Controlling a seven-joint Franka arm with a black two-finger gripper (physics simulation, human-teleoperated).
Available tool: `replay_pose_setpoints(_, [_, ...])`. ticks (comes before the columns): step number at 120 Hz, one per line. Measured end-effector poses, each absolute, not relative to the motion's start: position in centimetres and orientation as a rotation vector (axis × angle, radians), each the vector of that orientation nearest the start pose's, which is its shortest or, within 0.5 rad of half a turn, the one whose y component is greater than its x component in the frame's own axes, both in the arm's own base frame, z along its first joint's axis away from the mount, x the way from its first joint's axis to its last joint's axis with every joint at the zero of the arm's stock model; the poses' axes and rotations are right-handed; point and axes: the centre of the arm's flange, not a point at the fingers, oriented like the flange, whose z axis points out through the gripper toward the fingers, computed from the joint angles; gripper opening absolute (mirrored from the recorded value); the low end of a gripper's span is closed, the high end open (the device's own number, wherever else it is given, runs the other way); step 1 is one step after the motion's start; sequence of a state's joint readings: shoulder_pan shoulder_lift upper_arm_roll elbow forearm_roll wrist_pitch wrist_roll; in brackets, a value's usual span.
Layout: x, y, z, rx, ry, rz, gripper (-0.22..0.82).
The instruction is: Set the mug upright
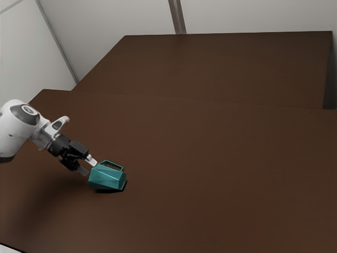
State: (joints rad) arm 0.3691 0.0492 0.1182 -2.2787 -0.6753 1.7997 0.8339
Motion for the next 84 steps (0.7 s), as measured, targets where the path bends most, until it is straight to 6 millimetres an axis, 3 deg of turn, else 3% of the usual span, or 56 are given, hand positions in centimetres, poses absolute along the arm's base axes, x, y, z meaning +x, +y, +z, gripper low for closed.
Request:
replay_pose_setpoints(50, [44.4,15.7,28.4,2.232,-0.150,0.065,0.58])
replay_pose_setpoints(84, [44.3,15.4,28.3,2.196,-0.235,0.103,0.07])
